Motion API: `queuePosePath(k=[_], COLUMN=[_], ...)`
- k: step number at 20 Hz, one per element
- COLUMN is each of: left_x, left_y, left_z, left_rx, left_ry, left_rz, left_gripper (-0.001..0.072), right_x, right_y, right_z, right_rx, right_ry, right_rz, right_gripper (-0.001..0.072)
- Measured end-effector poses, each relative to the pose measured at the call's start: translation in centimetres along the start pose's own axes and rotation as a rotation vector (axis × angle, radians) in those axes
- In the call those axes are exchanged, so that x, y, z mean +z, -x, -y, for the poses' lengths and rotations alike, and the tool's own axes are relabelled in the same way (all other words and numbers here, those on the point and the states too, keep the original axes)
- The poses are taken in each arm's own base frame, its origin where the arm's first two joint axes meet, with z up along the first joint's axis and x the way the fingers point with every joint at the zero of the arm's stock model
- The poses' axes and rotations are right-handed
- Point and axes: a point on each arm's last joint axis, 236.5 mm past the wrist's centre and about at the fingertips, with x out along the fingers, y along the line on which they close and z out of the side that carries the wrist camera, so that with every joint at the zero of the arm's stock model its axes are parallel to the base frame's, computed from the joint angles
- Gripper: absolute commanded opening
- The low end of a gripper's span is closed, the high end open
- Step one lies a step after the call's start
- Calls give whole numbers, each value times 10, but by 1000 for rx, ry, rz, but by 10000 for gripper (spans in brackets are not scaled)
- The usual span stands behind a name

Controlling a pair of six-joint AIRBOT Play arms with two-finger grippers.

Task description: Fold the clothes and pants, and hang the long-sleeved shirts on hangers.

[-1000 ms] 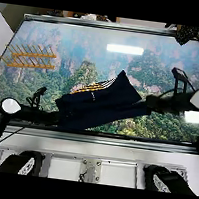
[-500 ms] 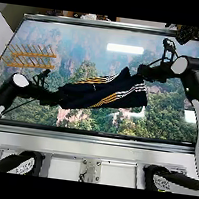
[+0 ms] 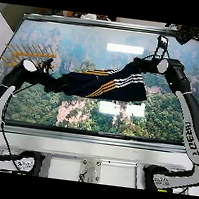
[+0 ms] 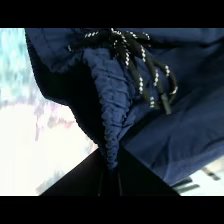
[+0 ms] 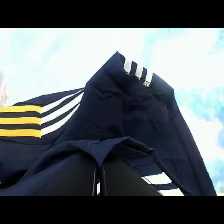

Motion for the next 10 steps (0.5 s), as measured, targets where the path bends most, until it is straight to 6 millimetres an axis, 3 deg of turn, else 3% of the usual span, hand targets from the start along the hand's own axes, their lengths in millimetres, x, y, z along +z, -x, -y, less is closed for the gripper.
queuePosePath(k=[3, 6, 8, 10], left_x=[11, 2, -19, -48], left_y=[19, 38, 43, 39], left_z=[9, 10, 3, -9], left_rx=[10, 38, 63, 87], left_ry=[-42, -82, -91, -88], left_rz=[43, 77, 64, 29], left_gripper=[23, 22, 23, 23], right_x=[5, -8, -39, -88], right_y=[14, 48, 73, 100], right_z=[2, 7, 12, 21], right_rx=[-20, -63, -93, -121], right_ry=[34, 104, 153, 187], right_rz=[8, -51, -148, -268], right_gripper=[3, 3, 3, 4])
